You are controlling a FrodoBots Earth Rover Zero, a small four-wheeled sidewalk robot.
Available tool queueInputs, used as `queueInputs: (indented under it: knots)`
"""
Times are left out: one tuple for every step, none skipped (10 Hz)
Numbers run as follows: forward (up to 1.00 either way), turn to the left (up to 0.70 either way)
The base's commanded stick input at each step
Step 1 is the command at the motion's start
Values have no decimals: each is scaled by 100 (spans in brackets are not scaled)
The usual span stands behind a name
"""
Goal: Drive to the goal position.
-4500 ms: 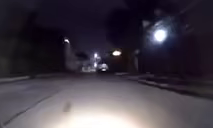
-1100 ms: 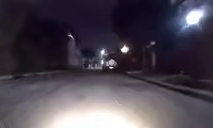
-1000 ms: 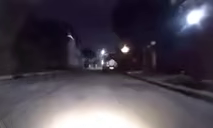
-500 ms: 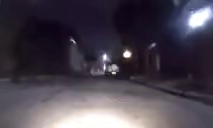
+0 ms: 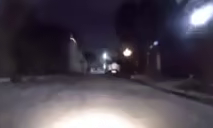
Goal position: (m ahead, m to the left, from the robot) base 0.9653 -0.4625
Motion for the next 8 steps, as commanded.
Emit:
queueInputs:
  knots:
    - [70,0]
    - [70,0]
    - [70,0]
    - [70,0]
    - [70,0]
    - [70,0]
    - [70,0]
    - [70,0]
